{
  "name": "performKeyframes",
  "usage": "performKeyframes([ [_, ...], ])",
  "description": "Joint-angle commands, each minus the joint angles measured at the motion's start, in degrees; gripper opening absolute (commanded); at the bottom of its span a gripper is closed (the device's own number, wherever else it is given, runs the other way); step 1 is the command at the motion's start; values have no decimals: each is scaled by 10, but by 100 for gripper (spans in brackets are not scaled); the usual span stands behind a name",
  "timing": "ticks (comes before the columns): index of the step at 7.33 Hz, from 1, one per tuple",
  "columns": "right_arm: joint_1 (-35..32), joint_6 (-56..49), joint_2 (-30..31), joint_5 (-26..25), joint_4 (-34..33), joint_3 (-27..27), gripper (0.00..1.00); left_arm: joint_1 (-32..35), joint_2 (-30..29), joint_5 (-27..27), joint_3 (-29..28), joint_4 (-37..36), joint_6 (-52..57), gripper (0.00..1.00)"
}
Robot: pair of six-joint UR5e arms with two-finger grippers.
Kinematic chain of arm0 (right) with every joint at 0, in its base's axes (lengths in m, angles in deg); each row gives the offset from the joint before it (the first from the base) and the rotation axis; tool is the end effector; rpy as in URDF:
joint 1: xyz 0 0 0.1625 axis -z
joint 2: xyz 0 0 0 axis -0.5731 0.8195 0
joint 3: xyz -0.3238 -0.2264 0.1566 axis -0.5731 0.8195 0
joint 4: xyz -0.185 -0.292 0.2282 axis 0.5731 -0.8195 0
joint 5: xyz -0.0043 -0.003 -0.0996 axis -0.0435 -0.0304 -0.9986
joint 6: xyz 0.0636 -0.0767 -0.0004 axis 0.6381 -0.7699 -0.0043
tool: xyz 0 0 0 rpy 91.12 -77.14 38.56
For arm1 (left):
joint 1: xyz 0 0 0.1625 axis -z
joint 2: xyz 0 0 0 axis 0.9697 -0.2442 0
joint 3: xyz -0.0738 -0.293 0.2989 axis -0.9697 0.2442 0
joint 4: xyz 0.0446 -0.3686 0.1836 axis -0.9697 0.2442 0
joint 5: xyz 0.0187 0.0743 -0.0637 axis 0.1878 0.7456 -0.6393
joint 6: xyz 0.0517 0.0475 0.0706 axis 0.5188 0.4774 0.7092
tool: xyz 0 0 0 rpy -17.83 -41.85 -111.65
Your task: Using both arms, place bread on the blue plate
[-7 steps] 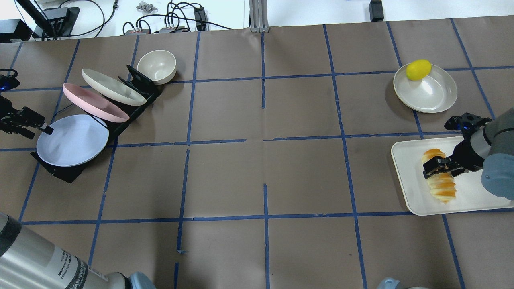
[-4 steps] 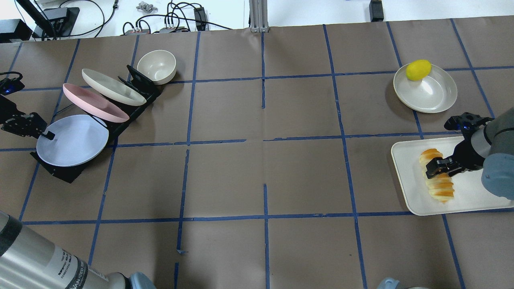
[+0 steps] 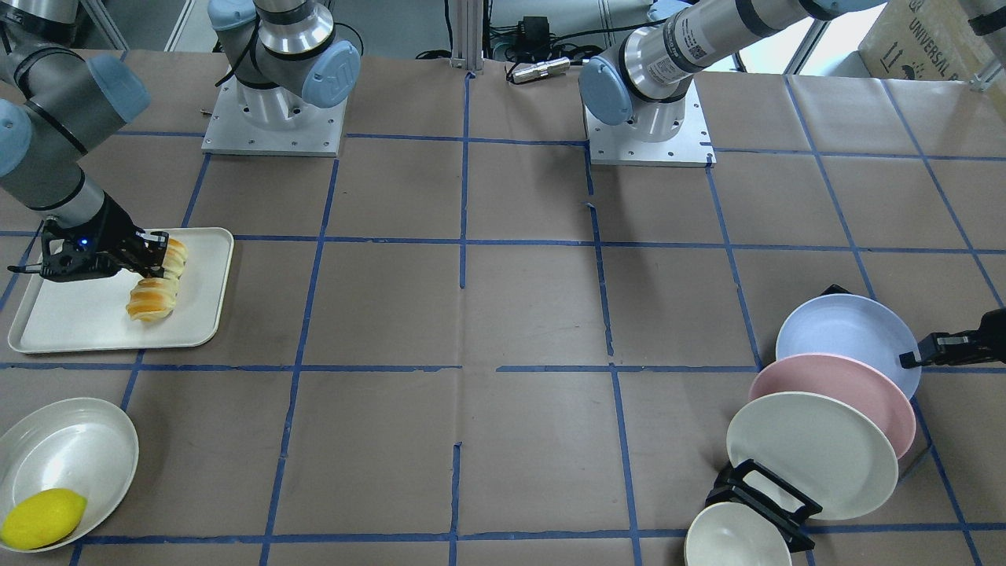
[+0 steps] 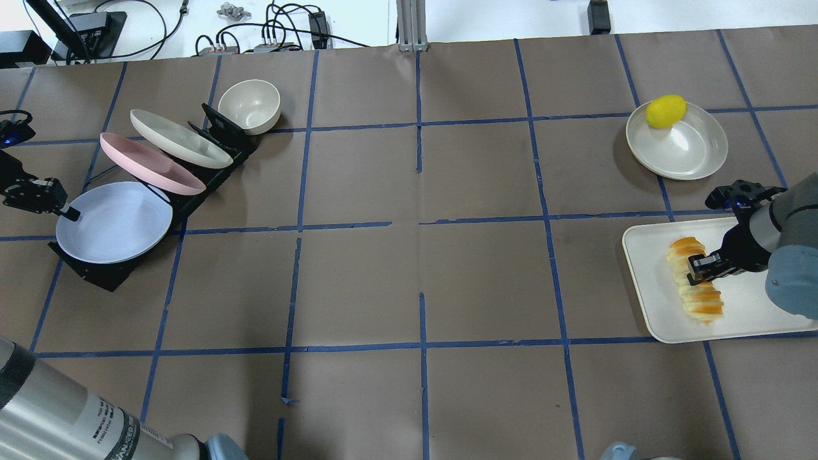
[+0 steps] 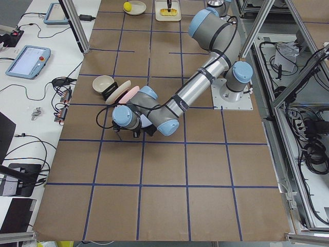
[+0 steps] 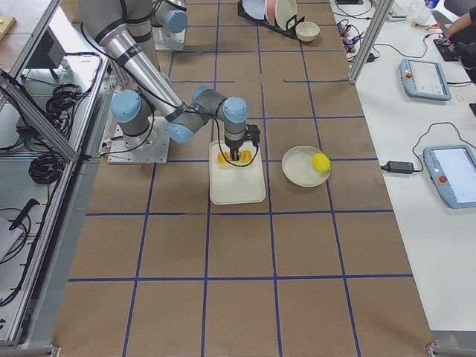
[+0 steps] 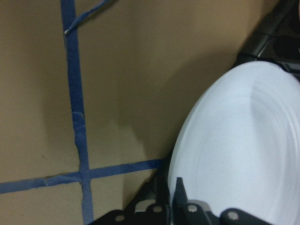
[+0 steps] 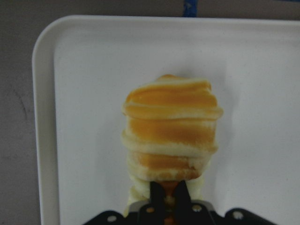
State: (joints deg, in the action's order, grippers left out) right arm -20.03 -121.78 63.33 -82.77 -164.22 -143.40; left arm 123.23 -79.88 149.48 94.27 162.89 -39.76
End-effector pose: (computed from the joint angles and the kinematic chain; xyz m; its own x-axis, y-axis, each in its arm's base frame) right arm -0.1235 -0.4163 0.2067 -0.9914 -0.1134 -0.0657 -0.1141 0.9934 0.0073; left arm 0.3469 -0.5934 0.2419 -0.9557 -0.0110 0.2942 0.0245 0.9928 0.1169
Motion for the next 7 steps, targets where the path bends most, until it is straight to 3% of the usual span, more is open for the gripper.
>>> performKeyframes([
  [1,-6,5,81,-1,94,13,4,-4,28,6,-13,38,0,1],
  [2,-16,12,131,-1,165,23,4,-9,46,12,-13,57,3,1],
  [4,-67,43,178,-22,241,69,6,-10,96,27,-7,104,3,1],
  [5,-104,96,194,-24,306,117,6,-8,128,27,6,125,1,1],
  [7,-184,202,199,-28,353,171,6,4,192,25,56,143,-35,1],
])
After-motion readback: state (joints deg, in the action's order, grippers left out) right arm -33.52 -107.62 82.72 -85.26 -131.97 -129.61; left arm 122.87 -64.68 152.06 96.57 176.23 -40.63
